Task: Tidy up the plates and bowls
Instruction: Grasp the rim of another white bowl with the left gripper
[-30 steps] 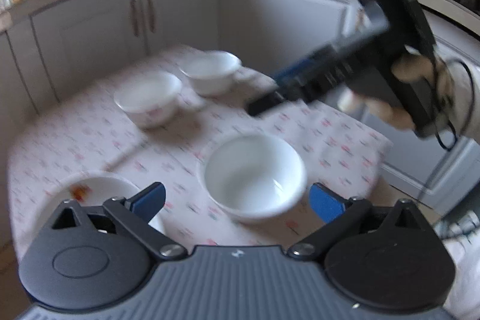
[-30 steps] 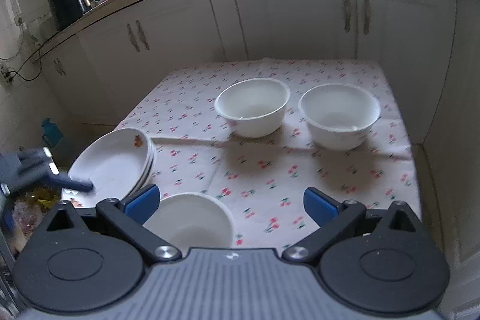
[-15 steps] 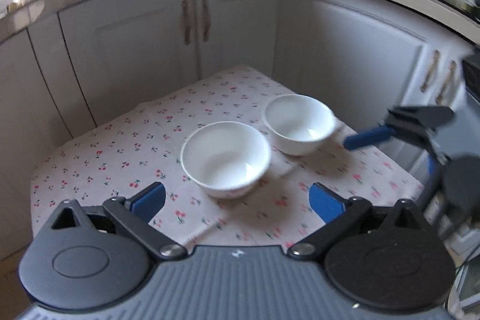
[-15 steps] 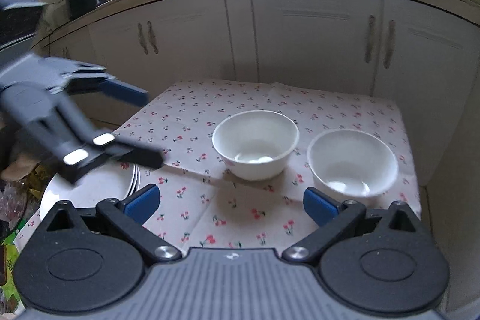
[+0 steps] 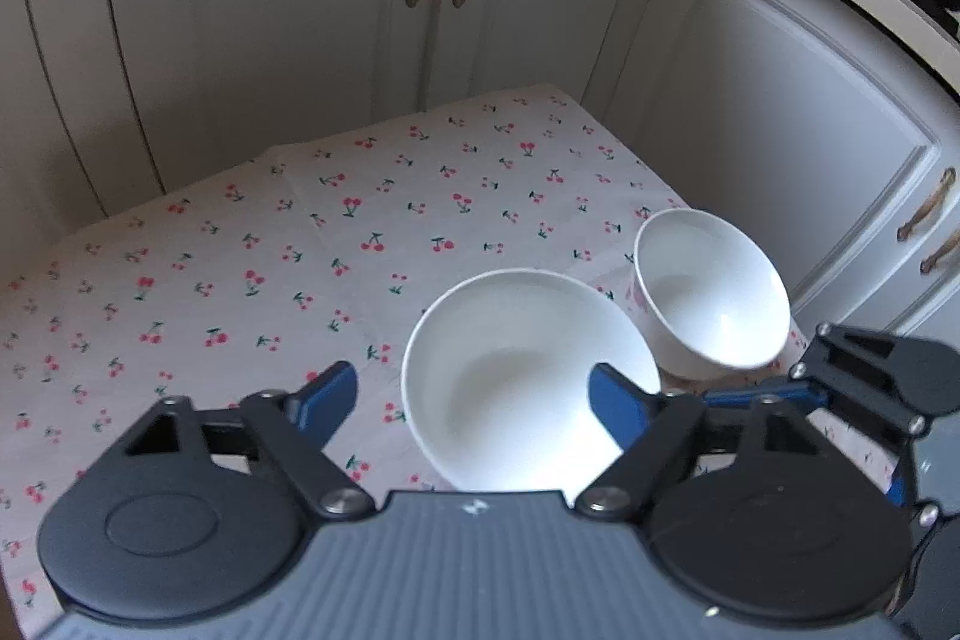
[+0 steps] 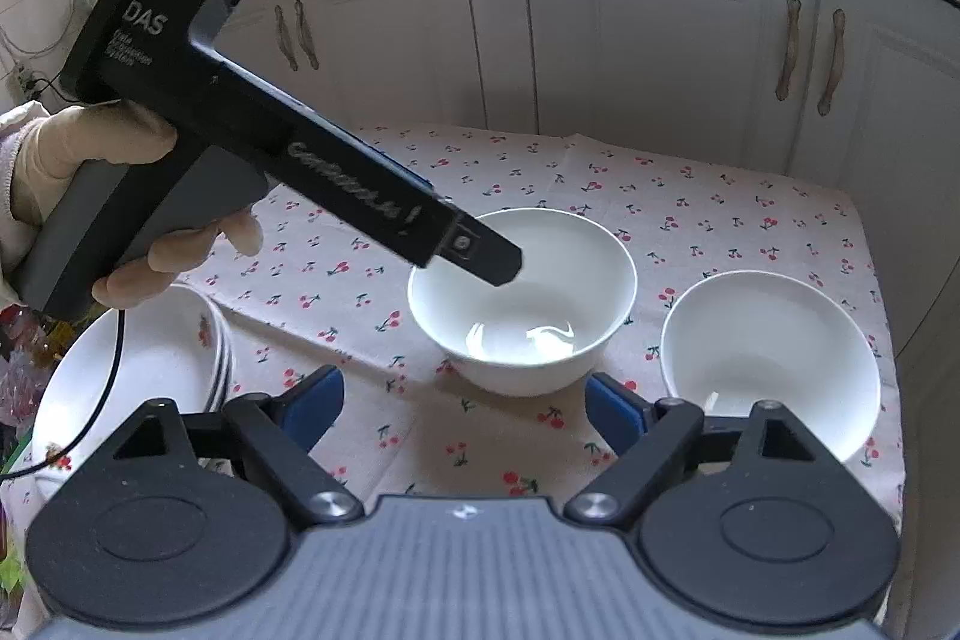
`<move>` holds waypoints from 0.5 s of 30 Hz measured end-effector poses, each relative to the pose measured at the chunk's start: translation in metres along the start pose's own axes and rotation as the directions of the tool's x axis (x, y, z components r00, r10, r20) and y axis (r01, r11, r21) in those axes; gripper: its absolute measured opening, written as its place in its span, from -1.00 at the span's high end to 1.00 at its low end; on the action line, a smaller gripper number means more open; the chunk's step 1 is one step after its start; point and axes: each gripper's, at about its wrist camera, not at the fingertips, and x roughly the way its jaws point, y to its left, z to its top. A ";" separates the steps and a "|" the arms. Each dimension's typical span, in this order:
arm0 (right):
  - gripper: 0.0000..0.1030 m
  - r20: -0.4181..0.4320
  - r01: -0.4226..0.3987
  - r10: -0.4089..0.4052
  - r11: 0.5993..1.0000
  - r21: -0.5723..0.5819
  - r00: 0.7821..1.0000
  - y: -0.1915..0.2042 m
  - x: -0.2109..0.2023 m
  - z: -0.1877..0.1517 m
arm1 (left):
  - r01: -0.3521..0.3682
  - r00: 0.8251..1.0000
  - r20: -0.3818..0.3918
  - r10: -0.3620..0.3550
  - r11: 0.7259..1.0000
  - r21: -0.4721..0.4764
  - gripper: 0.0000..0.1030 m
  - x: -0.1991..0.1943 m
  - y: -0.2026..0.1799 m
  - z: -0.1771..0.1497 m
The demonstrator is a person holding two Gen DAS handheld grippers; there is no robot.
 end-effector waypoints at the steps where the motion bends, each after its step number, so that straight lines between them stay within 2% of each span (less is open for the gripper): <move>1: -0.74 -0.002 0.004 -0.004 1.000 0.001 1.000 -0.001 0.003 0.001 | 0.001 1.000 -0.005 -0.001 1.000 -0.005 -0.57 0.003 0.001 0.002; 2: -0.73 -0.004 0.015 -0.015 1.000 -0.001 1.000 0.000 0.006 0.002 | 0.007 1.000 -0.018 -0.007 1.000 -0.015 -0.56 0.008 0.002 0.003; 4: -0.67 -0.009 0.028 -0.028 1.000 -0.006 1.000 0.000 0.010 0.002 | 0.018 0.999 -0.035 -0.019 0.999 -0.037 -0.38 0.014 0.004 0.005; 6: -0.62 -0.016 0.042 -0.042 0.999 -0.003 0.999 0.000 0.015 0.003 | 0.024 0.999 -0.047 -0.026 0.998 -0.053 -0.30 0.019 0.006 0.007; 15: -0.60 -0.033 0.085 -0.086 0.996 -0.015 0.996 -0.002 0.025 0.005 | 0.042 0.997 -0.066 -0.047 0.996 -0.078 -0.17 0.031 0.011 0.010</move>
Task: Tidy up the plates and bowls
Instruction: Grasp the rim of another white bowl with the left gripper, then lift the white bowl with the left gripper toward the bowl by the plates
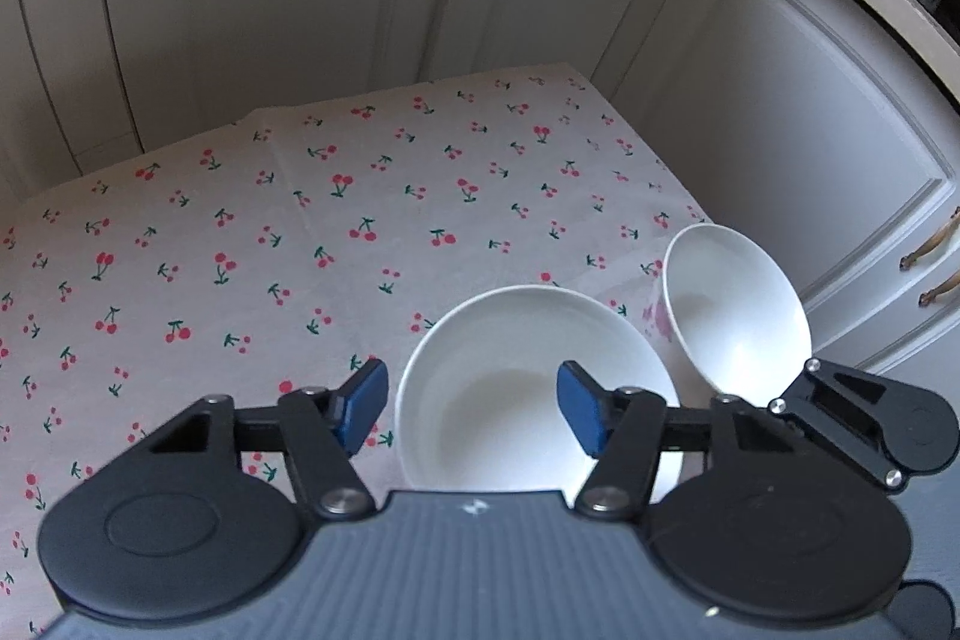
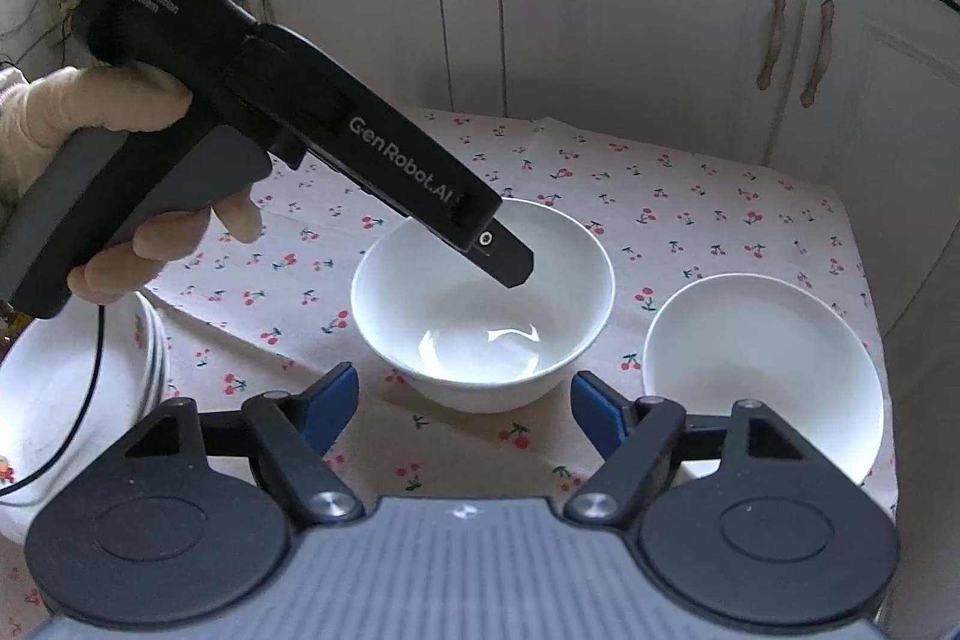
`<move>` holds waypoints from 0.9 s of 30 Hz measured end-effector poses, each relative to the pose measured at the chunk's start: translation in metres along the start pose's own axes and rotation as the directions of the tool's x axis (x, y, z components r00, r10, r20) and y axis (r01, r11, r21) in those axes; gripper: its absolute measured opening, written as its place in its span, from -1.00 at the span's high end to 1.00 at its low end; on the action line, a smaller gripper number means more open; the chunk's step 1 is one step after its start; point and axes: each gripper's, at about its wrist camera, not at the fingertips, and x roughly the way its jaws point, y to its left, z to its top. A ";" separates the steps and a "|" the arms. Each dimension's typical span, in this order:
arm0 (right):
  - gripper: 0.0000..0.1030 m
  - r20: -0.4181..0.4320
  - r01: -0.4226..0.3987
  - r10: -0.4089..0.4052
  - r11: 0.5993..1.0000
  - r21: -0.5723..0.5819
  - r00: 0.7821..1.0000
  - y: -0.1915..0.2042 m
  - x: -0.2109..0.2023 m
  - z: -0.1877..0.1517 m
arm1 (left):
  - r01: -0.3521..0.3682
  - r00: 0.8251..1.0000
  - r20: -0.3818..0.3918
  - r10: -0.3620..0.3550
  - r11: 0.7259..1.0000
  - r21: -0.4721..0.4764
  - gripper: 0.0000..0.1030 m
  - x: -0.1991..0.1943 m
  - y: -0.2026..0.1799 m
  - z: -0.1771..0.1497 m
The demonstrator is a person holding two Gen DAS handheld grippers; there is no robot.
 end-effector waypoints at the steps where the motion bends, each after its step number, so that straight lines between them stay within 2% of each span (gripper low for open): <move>1: -0.60 -0.001 0.003 -0.003 1.000 -0.004 1.000 0.000 0.001 0.000 | 0.000 1.000 -0.003 0.000 1.000 0.002 -0.12 0.001 0.000 0.000; 8: -0.60 0.010 0.031 -0.031 0.999 -0.025 0.999 0.001 0.004 0.002 | 0.011 1.000 -0.008 -0.011 1.000 0.018 -0.09 0.008 -0.002 0.000; 27: -0.58 0.025 0.007 -0.006 1.000 -0.013 1.000 -0.001 0.002 0.004 | 0.015 1.000 -0.024 -0.014 0.999 0.040 -0.07 0.007 -0.007 -0.002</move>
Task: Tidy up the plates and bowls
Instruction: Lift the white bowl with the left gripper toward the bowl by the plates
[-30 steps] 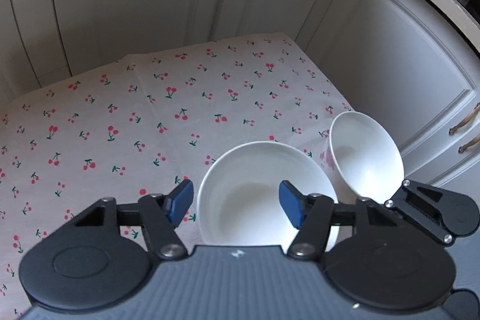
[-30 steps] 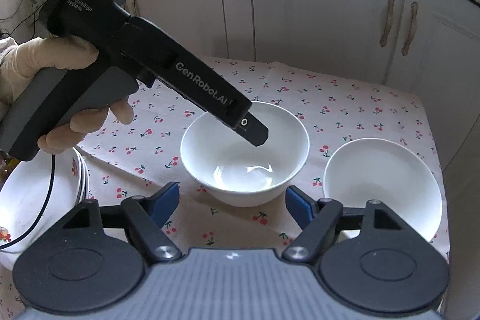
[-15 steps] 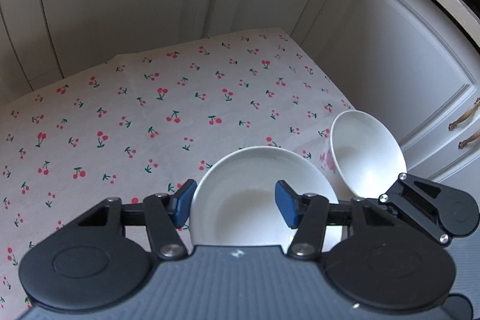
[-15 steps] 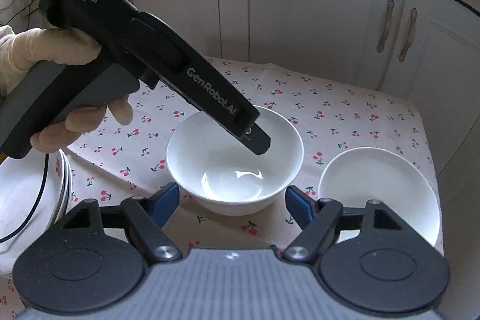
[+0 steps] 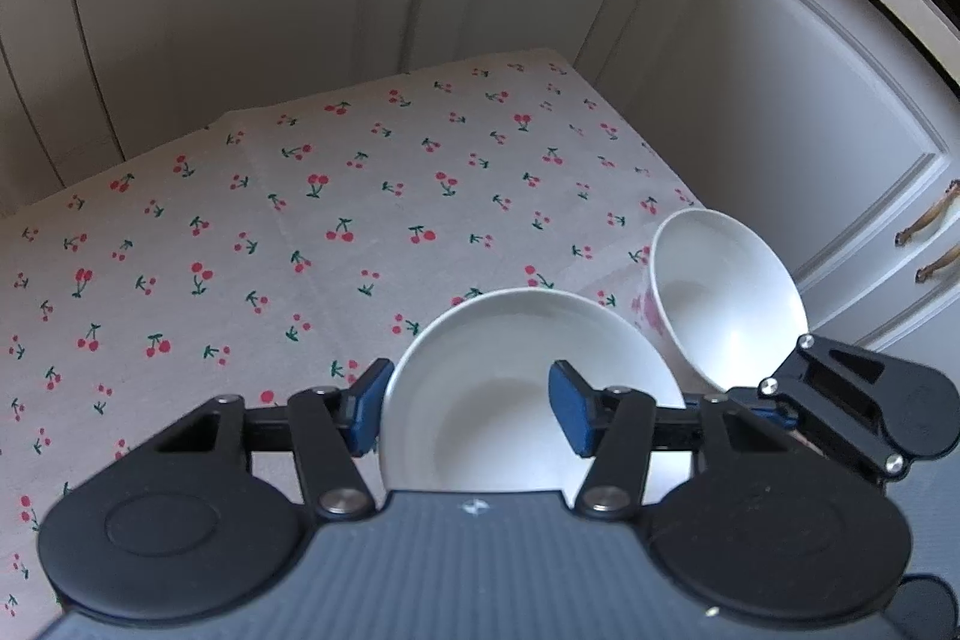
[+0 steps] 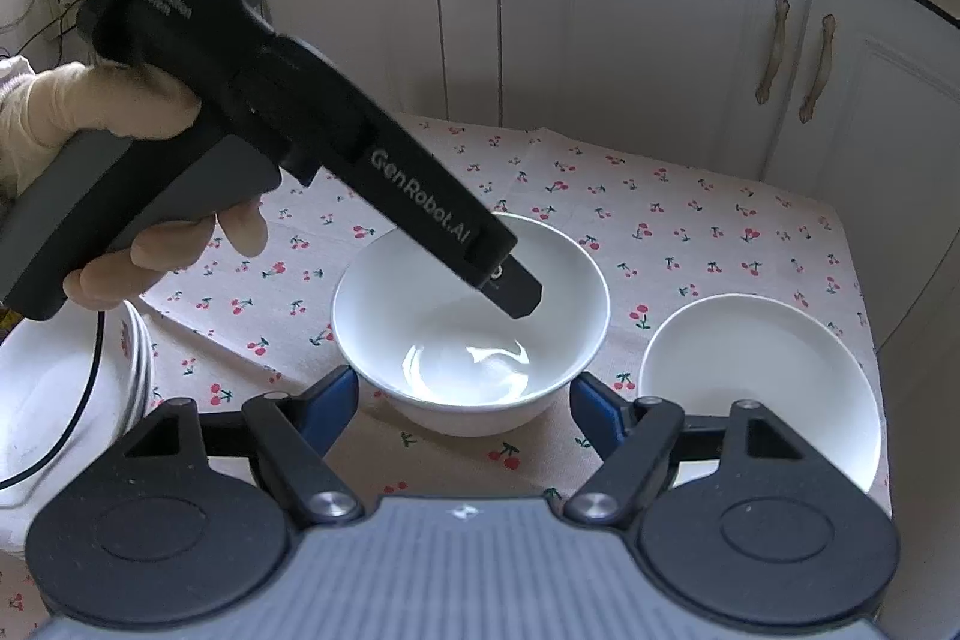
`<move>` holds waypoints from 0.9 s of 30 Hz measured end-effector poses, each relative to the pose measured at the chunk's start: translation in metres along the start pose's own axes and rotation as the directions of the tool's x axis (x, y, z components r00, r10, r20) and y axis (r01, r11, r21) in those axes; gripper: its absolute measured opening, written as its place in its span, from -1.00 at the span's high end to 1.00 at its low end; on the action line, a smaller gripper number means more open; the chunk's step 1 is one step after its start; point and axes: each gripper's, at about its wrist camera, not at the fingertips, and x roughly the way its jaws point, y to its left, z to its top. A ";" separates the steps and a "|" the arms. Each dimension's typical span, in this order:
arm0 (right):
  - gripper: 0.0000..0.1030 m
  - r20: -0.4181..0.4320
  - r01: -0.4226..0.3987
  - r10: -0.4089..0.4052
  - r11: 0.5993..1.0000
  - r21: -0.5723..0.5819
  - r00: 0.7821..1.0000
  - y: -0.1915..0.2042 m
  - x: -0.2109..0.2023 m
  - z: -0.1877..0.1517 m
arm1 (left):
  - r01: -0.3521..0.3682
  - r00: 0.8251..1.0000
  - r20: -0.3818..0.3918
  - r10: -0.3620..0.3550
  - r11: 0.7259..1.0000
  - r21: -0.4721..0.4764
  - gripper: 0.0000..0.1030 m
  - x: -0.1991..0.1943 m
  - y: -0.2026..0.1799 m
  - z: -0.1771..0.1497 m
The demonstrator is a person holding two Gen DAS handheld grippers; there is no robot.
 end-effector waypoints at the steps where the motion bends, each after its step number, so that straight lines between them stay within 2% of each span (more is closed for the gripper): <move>1: -0.58 0.001 -0.001 0.001 1.000 -0.001 1.000 0.001 -0.003 0.000 | 0.001 1.000 0.002 -0.001 1.000 -0.003 -0.07 -0.003 -0.001 -0.001; 12: -0.58 0.009 -0.017 0.017 1.000 -0.006 1.000 0.015 -0.043 -0.005 | -0.004 0.999 0.043 0.003 1.000 0.024 -0.08 -0.048 -0.034 -0.017; 27: -0.58 0.037 -0.029 0.030 0.999 -0.029 0.999 0.043 -0.111 -0.024 | -0.022 0.994 0.107 0.017 0.999 0.049 -0.11 -0.115 -0.089 -0.066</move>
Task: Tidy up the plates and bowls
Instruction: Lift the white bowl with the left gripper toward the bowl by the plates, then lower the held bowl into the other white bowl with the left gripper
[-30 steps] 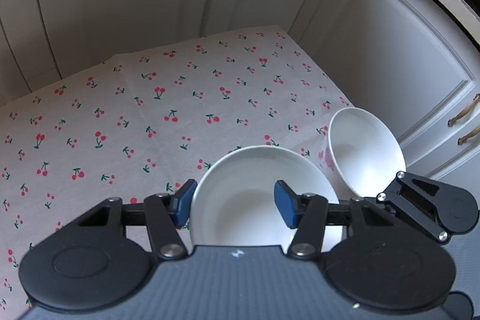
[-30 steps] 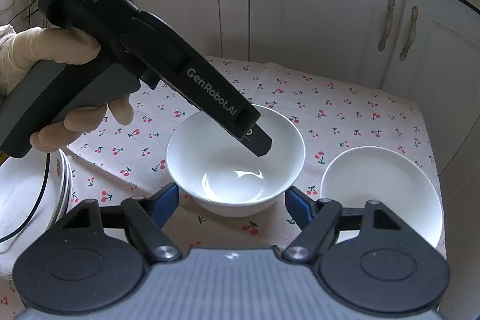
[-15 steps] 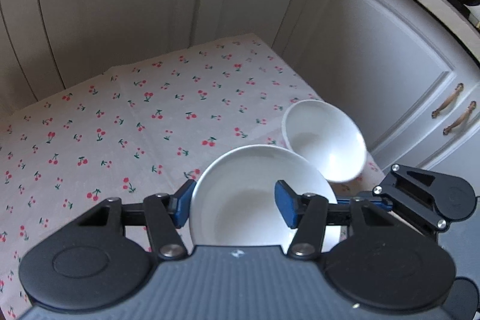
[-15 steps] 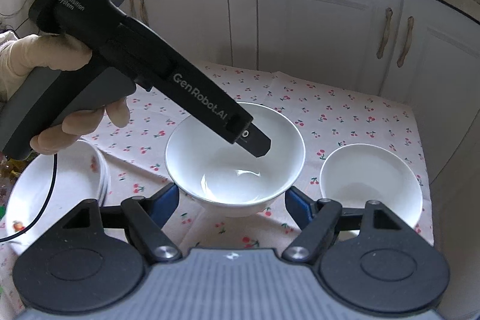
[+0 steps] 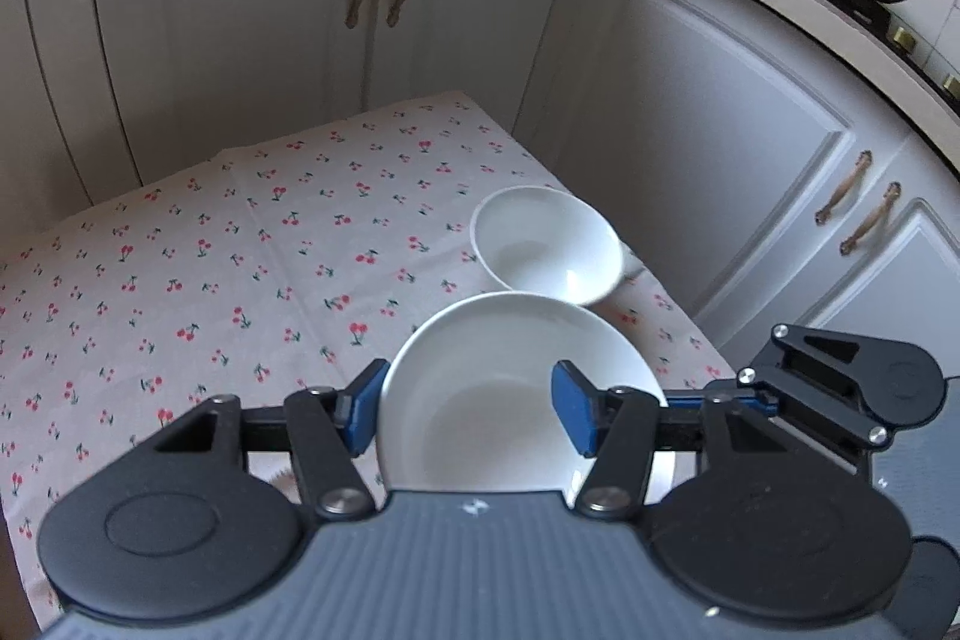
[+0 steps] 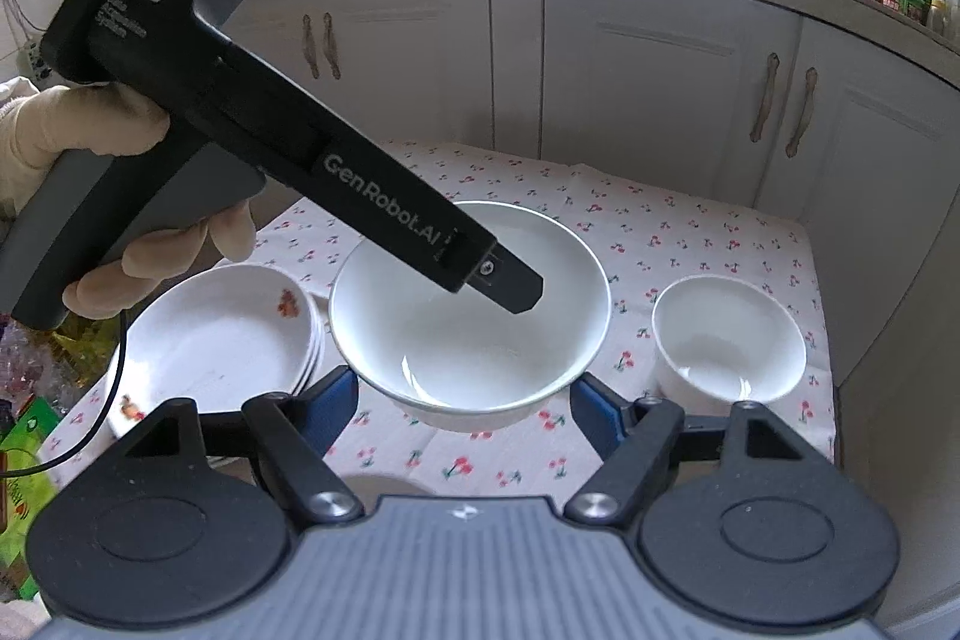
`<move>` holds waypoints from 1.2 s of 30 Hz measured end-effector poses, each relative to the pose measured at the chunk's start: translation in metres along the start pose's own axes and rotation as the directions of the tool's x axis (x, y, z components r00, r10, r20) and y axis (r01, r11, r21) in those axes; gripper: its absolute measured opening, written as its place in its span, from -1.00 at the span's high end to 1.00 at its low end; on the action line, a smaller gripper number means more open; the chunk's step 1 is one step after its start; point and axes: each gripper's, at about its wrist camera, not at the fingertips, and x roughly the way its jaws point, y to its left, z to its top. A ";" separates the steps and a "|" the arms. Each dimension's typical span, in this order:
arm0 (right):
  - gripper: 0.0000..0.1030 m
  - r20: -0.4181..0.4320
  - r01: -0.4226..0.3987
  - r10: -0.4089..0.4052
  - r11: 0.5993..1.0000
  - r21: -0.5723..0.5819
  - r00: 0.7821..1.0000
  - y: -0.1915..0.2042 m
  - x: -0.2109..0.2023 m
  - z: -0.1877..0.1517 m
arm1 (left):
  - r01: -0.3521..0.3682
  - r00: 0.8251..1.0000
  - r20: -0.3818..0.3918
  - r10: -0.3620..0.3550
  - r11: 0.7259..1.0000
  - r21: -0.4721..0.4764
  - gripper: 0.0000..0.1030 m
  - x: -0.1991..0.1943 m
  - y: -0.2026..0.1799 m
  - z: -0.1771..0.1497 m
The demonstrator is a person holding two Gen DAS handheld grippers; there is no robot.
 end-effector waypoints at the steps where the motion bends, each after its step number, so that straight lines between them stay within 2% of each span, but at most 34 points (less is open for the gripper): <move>1: -0.58 -0.002 0.000 0.000 1.000 -0.002 1.000 0.002 -0.003 -0.002 | 0.000 1.000 0.003 0.000 1.000 0.002 -0.11 -0.003 -0.003 -0.003; 7: -0.58 -0.002 0.001 -0.001 1.000 -0.002 1.000 0.015 -0.019 -0.017 | -0.009 1.000 0.021 0.008 1.000 0.016 -0.11 -0.018 -0.021 -0.022; 18: -0.58 -0.024 0.000 0.001 1.000 0.014 1.000 0.033 -0.048 -0.045 | 0.005 1.000 0.004 -0.005 1.000 0.016 -0.12 -0.025 -0.045 -0.055; 26: -0.58 -0.064 -0.003 0.004 1.000 0.020 0.998 0.040 -0.047 -0.064 | 0.003 1.000 -0.022 -0.003 1.000 0.010 -0.13 -0.015 -0.052 -0.080; 36: -0.59 -0.092 -0.012 0.013 1.000 0.017 0.996 0.041 -0.042 -0.075 | -0.005 0.998 -0.059 0.006 1.000 0.014 -0.18 -0.001 -0.054 -0.092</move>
